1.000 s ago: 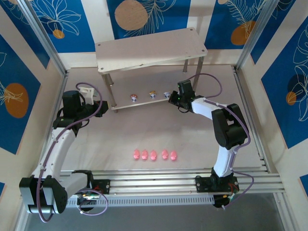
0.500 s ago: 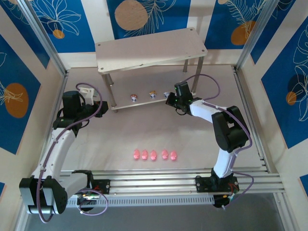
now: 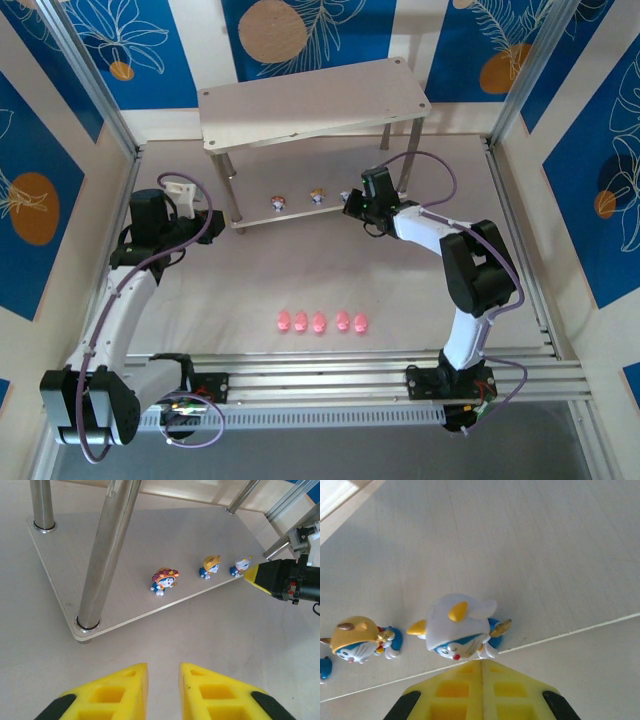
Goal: Place and organize the plastic toys onto the shelf
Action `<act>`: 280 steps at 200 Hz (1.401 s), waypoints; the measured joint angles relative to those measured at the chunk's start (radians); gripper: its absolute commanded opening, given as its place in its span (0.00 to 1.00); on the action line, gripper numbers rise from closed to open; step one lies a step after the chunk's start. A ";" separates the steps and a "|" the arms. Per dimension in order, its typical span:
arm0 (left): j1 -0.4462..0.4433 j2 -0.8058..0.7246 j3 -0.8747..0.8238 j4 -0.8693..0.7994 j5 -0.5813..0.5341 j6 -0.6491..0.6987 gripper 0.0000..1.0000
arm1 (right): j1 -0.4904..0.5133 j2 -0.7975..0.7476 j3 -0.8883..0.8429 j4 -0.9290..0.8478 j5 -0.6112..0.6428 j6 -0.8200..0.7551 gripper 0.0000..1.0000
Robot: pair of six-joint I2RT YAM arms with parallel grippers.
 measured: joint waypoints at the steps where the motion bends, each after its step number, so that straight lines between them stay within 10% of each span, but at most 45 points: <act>1: 0.000 0.000 0.000 0.000 0.000 0.000 0.24 | 0.000 0.000 0.001 0.000 0.000 0.000 0.07; 280: 0.006 -0.004 0.000 0.004 0.000 0.000 0.24 | -0.001 0.064 0.050 -0.003 0.024 -0.003 0.07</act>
